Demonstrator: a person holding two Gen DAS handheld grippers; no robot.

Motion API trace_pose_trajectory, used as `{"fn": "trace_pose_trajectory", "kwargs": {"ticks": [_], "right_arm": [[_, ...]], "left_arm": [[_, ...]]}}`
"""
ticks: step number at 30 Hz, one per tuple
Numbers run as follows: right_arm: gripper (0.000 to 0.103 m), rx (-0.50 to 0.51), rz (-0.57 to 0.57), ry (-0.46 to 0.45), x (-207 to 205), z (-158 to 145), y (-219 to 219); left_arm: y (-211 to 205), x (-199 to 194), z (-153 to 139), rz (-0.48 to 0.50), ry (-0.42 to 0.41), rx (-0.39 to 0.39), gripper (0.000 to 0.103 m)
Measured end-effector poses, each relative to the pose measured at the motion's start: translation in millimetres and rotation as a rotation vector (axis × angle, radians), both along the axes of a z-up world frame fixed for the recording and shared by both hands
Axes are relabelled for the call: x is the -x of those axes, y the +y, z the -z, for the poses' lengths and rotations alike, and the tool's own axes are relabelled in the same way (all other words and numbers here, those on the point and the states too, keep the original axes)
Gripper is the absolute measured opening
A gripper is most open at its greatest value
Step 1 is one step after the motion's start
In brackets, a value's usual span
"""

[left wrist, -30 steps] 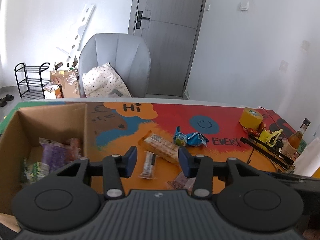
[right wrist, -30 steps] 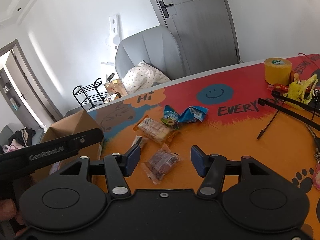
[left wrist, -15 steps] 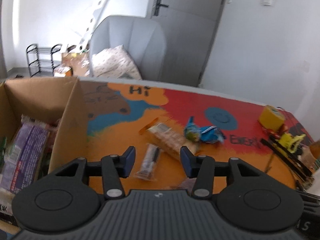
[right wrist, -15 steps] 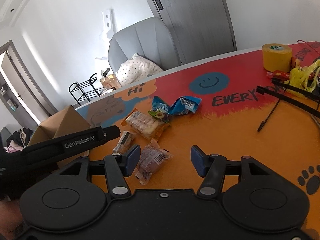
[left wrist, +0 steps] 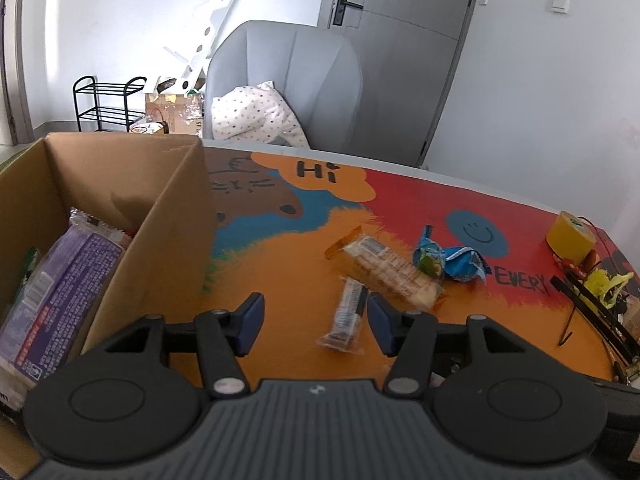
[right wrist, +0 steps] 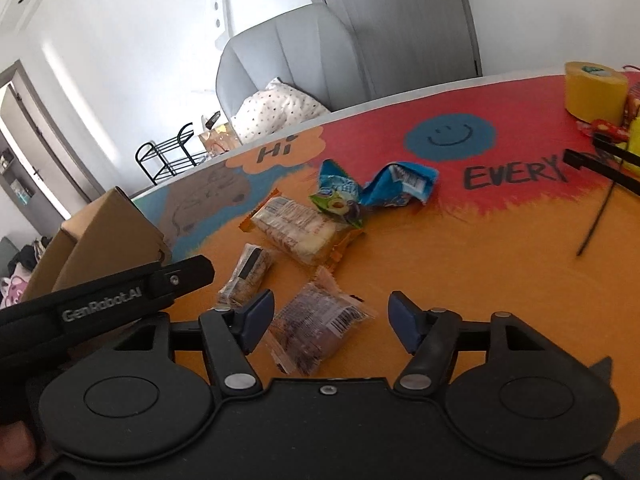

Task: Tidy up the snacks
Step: 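Grasp the small clear stick pack with the left tool while the right tool grasps the brown clear bag, then carry both snacks over the cardboard box and open both tools to drop them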

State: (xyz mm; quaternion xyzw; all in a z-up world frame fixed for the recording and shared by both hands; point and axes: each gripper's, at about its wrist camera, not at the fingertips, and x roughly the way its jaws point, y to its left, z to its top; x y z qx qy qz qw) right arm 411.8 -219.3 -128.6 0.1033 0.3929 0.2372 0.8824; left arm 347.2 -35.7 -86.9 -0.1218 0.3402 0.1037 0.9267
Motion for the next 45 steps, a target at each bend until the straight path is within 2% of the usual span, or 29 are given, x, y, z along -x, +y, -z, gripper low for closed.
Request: {"fn": "trace_pose_trajectory", "kwargs": {"ticks": [6, 18, 20, 23, 25, 27, 32, 36, 39, 41, 42, 45], "right_arm": [[0.065, 0.046, -0.002, -0.017, -1, 3, 5], [0.064, 0.079, 0.058, -0.027, 4, 2, -33], [0.064, 0.091, 0.074, -0.034, 3, 1, -35], [0.064, 0.076, 0.080, -0.034, 2, 0, -34], [0.064, 0.061, 0.061, -0.036, 3, -1, -30], [0.064, 0.062, 0.039, -0.035, 4, 0, -22], [0.064, 0.063, 0.031, -0.022, 4, 3, -11], [0.065, 0.103, 0.022, -0.038, 7, 4, -2], [0.059, 0.153, 0.018, -0.059, 11, 4, 3], [0.049, 0.208, 0.013, -0.086, 14, 4, 6], [0.040, 0.228, 0.014, -0.093, 16, 4, 5], [0.035, 0.214, 0.018, -0.080, 19, 2, -2]], "left_arm": [[-4, -5, 3, -0.002, 0.001, -0.006, 0.062], [-20, -31, 26, 0.044, 0.023, -0.055, 0.061], [-20, -35, 31, 0.057, 0.042, -0.047, 0.058], [-23, -35, 35, 0.066, 0.052, -0.058, 0.046], [-23, -34, 35, 0.068, 0.054, -0.069, 0.029], [-21, -32, 34, 0.067, 0.060, -0.055, 0.018], [-16, -23, 29, 0.068, 0.054, -0.032, 0.017], [-12, -15, 23, 0.064, 0.041, -0.015, 0.017], [-12, -10, 18, 0.072, 0.032, -0.011, 0.017], [-12, -7, 16, 0.075, 0.028, -0.007, 0.017], [-12, -5, 14, 0.076, 0.026, -0.007, 0.017], [-13, 3, 9, 0.079, 0.018, -0.006, 0.017]]}}
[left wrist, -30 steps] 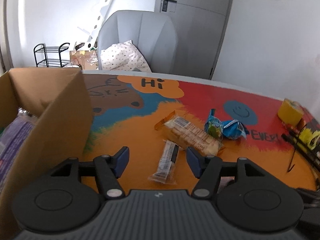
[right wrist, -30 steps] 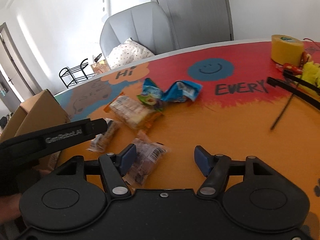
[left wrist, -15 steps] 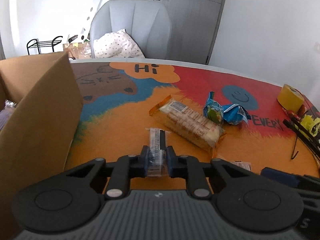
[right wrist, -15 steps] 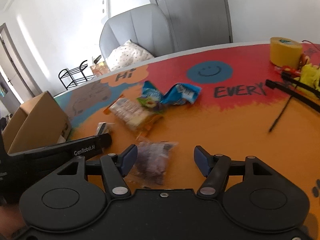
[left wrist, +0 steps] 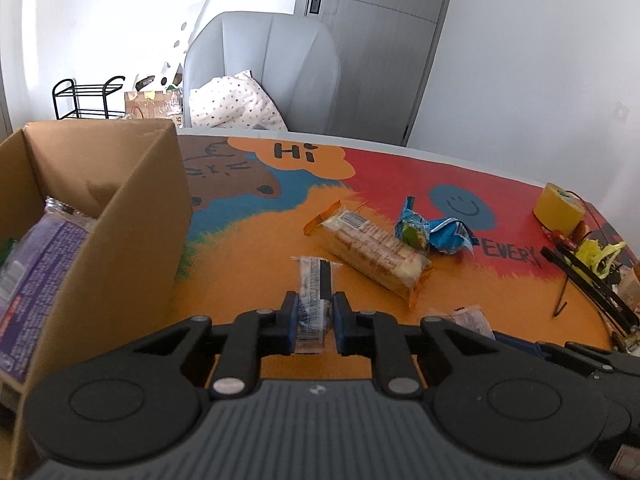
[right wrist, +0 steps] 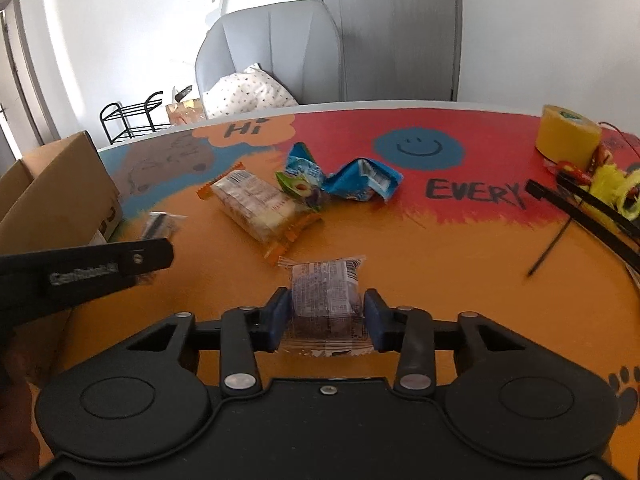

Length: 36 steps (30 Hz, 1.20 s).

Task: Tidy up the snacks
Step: 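Carry both snacks over the cardboard box and open both tools to drop them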

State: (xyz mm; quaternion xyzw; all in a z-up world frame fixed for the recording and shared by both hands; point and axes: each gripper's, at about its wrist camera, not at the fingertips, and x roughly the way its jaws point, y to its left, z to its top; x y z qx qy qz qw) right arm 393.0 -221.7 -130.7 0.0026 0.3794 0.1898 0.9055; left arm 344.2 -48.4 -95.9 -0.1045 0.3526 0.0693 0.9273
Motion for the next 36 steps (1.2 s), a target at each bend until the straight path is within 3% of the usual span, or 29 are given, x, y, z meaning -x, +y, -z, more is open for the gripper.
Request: {"fn": "trace_pose_trajectory", "kwargs": {"ticks": [19, 36], "right_arm": [[0.032, -0.101, -0.008, -0.069, 35, -50, -2], [0.032, -0.169, -0.077, -0.116, 50, -85, 40]], "left_arm": [[10, 42, -51, 0.009, -0.101, -0.018, 0.017], [70, 68, -82, -0.080, -0.144, -0.042, 0.017]]}}
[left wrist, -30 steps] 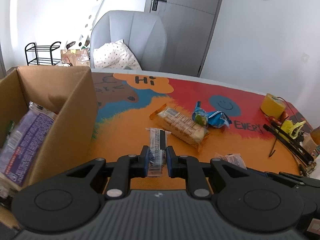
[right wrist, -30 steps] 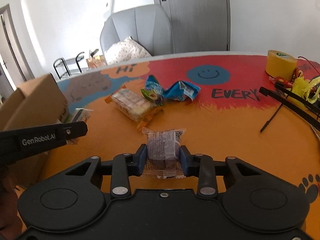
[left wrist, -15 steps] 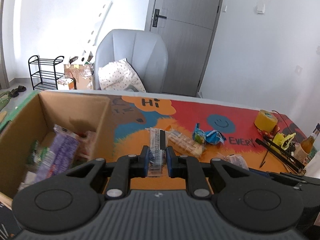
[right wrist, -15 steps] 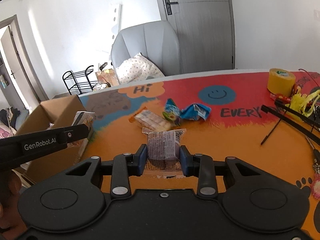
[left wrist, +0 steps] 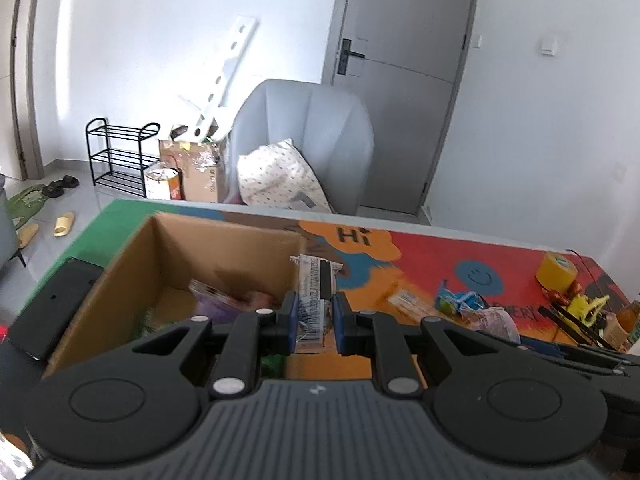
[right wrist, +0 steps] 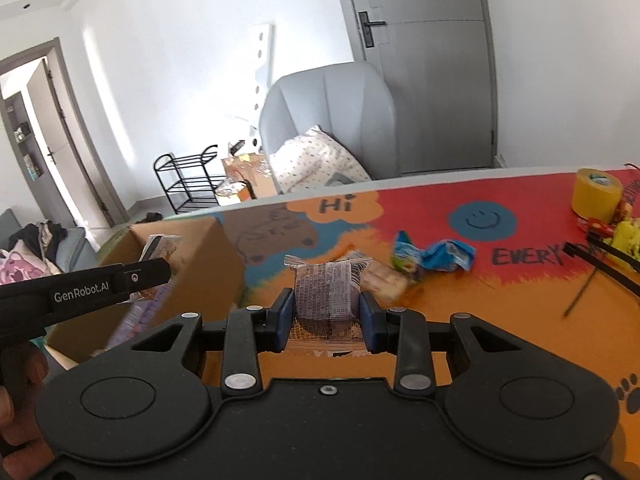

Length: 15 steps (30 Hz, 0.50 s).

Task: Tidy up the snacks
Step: 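Carry both snacks over the cardboard box and open both tools to drop them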

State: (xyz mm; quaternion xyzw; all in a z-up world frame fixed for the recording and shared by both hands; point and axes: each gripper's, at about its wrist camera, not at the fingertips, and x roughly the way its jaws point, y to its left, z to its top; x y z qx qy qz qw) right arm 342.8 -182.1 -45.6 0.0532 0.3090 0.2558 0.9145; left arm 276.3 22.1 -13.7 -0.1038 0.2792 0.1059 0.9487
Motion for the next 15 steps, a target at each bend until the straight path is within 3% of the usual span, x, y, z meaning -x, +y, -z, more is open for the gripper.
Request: {"fn": "trace_pose_trajectory", "kwargs": {"ticks": [15], "right_arm": [[0.032, -0.034, -0.095, -0.028, -1, -10, 54]], "left_arm": [[74, 3, -1, -0.099, 0.013, 0.030, 0.017]]}}
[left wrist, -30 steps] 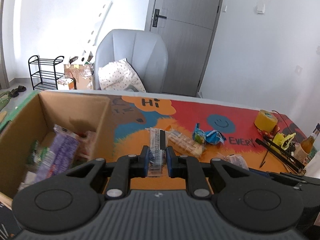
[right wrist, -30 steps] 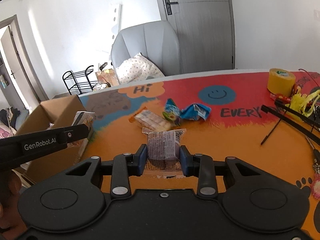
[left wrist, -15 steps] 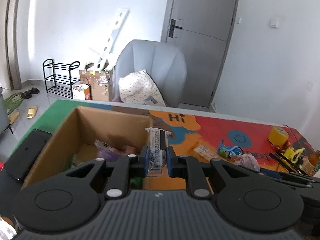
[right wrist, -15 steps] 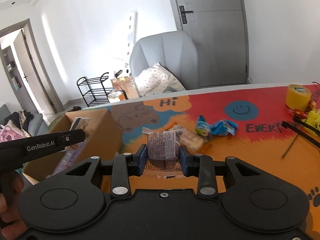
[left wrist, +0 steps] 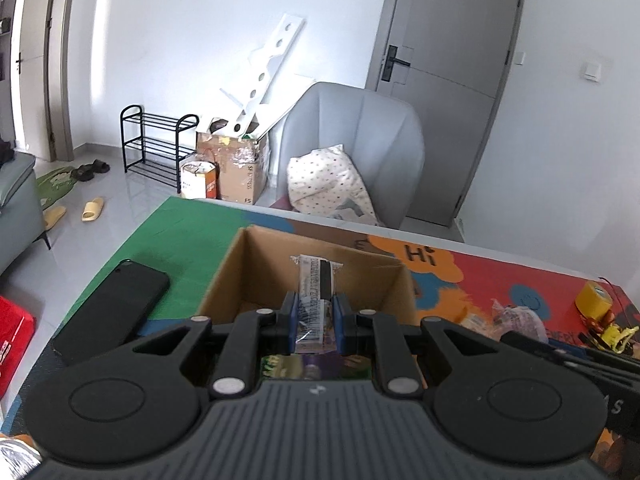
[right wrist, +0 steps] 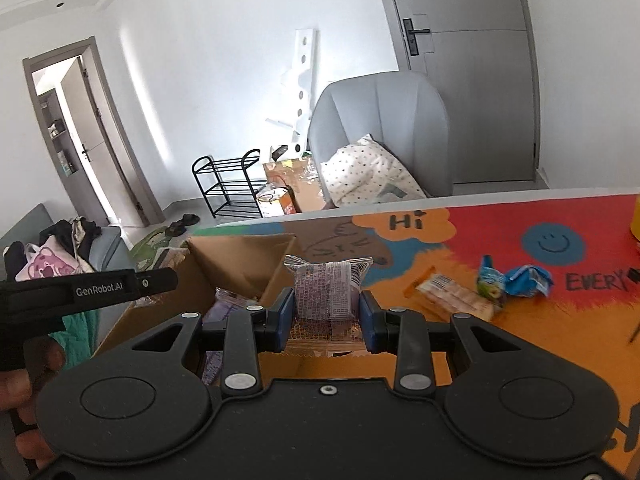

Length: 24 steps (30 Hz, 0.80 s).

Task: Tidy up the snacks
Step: 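Carry both snacks over the cardboard box and open both tools to drop them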

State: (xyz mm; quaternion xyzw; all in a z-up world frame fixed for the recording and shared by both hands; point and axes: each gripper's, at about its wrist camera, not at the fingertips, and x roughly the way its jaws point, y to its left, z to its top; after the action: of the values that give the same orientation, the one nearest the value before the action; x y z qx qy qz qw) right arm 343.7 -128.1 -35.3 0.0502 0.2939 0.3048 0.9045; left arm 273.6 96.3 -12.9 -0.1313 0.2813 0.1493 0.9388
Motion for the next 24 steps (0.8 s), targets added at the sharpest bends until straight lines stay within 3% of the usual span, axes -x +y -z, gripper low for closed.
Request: {"fn": "trace_pose_trajectory", "kwargs": {"ticks": [11, 20, 24], "right_arm": [[0.032, 0.009, -0.052, -0.019, -5, -5, 37], [0.032, 0.001, -0.102, -0.008, -15, -6, 70], [0.033, -0.014, -0.127, -0.003, -17, -8, 87]], "left_arm": [[29, -14, 12, -0.011, 0.011, 0.041, 0.017], [51, 5, 7, -0.058, -0.003, 0.072, 0.023], [61, 16, 3, -0.073, 0.002, 0.077, 0.031]]}}
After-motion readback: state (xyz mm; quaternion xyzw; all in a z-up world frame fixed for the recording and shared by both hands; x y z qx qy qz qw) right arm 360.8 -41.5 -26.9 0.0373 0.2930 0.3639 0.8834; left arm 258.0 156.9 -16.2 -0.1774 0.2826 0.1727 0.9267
